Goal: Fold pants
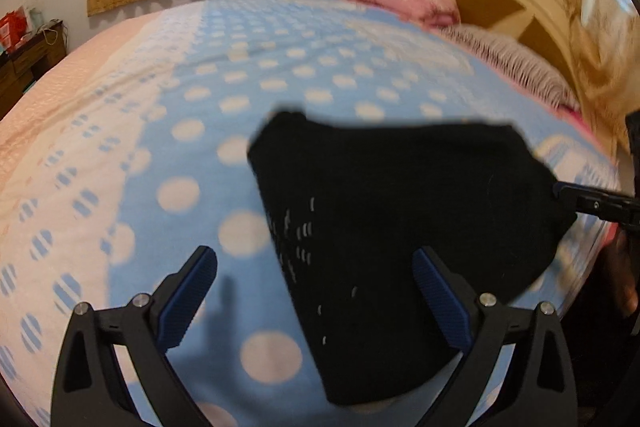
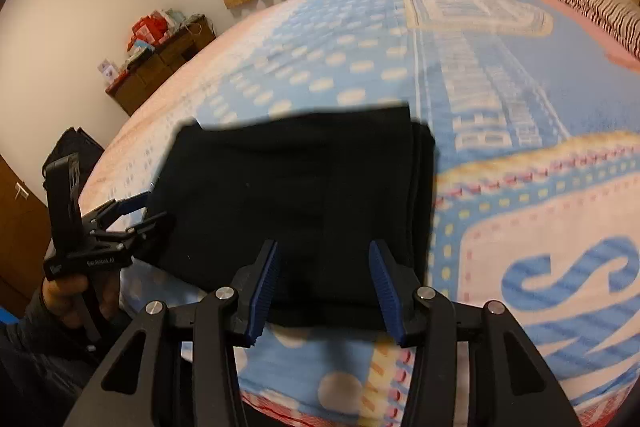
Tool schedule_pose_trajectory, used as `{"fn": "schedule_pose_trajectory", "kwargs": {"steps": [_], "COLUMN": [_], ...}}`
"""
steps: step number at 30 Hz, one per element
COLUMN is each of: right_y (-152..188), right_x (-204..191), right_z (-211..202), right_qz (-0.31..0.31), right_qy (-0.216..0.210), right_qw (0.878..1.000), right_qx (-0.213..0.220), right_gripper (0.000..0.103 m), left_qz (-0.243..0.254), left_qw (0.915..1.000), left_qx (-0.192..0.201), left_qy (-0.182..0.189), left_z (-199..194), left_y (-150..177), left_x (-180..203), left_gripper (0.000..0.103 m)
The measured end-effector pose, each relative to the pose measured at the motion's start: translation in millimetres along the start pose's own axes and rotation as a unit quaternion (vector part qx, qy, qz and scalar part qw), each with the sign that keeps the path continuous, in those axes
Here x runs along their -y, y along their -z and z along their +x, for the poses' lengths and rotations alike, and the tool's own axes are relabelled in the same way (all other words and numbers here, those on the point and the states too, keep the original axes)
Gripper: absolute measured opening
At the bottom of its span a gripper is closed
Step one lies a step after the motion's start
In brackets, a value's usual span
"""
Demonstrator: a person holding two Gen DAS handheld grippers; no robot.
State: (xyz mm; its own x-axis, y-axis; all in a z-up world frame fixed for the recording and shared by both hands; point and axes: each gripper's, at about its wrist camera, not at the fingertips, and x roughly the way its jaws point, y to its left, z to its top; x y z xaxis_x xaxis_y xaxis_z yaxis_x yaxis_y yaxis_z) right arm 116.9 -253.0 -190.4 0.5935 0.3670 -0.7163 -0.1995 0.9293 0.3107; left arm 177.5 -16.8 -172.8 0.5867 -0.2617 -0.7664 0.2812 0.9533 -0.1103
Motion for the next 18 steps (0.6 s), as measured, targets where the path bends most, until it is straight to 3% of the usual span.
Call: {"fn": "schedule_pose_trajectory", "kwargs": {"steps": [9, 14, 18], "right_y": [-1, -11, -24], "right_x": [-11, 8, 27], "right_z": [-6, -35, -27], "right_qz": [-0.048, 0.01, 0.055], "right_qy": [0.02, 0.005, 0.027], "right_qw": [0.999, 0.998, 0.996], "right_qx": [0.006, 0.068, 0.058], "right_gripper": [0.048, 0.048, 0.048], "left_qz": [-0.017, -0.033, -0.045], "left_qw": [0.9998, 0.9983, 0.998], "left_qx": [0.005, 0.047, 0.043], "left_qy": [0.004, -0.007, -0.015], "left_z": [-3, -23, -11], "left_y": [2, -15, -26], "left_x": [-7, -22, -28], "left_gripper": [0.103, 0.103, 0.103]}}
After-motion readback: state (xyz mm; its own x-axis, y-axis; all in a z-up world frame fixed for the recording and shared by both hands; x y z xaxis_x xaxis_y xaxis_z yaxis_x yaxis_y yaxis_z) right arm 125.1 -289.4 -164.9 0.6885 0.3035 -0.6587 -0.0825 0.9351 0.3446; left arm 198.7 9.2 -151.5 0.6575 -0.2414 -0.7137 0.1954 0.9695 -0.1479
